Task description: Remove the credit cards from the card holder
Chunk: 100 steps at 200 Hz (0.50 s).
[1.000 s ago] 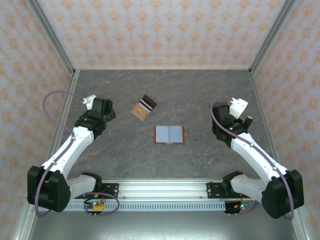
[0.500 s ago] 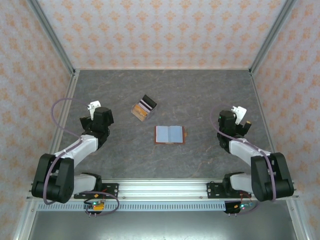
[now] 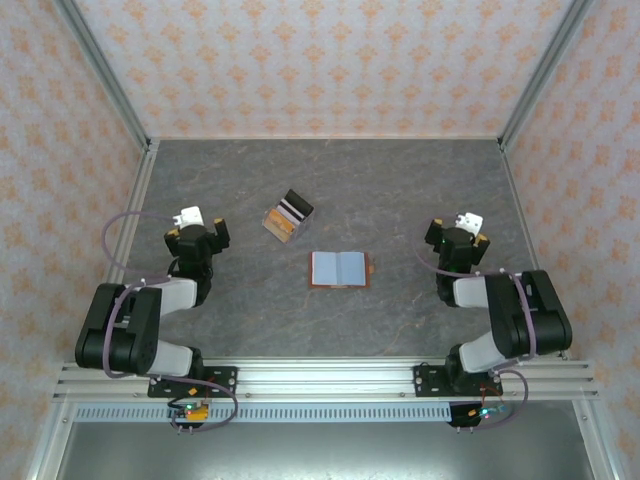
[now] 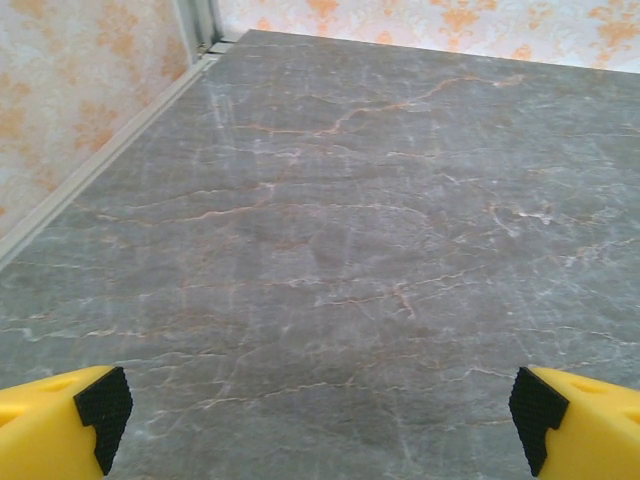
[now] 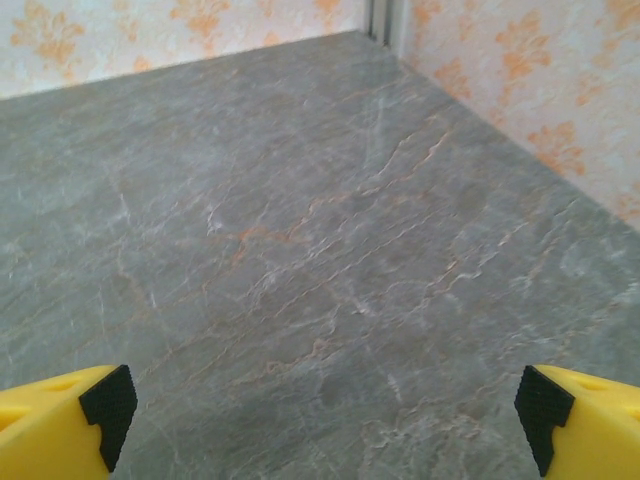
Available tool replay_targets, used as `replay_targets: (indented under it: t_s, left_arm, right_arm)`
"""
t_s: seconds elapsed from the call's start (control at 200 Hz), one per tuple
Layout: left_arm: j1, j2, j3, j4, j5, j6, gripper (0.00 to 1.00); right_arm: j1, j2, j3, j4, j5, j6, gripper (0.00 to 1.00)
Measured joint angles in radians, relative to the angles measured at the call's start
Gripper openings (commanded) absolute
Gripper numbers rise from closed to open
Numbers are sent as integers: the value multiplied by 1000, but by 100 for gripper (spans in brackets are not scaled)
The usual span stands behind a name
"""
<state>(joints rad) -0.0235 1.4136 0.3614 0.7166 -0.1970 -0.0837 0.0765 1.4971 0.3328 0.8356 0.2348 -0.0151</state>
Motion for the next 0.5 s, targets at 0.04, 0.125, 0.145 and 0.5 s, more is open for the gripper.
replay_targets:
  t_s: [0.04,0.125,0.145,0.5]
  left_arm:
    - [0,14,0,13,9,4,100]
    - [0,39,1,24,18,7,100]
    - [0,47,1,28,23,8,100]
    - [-28,71,23,37,11,34,100]
  right_arm:
    - [0,11,0,2,-14,-6,100]
    - [0,15,7,-1,-31,-13,100]
    - [0,16,13,-6,-31,-13,100]
    - [-8,19,63,-29,-46,-13,100]
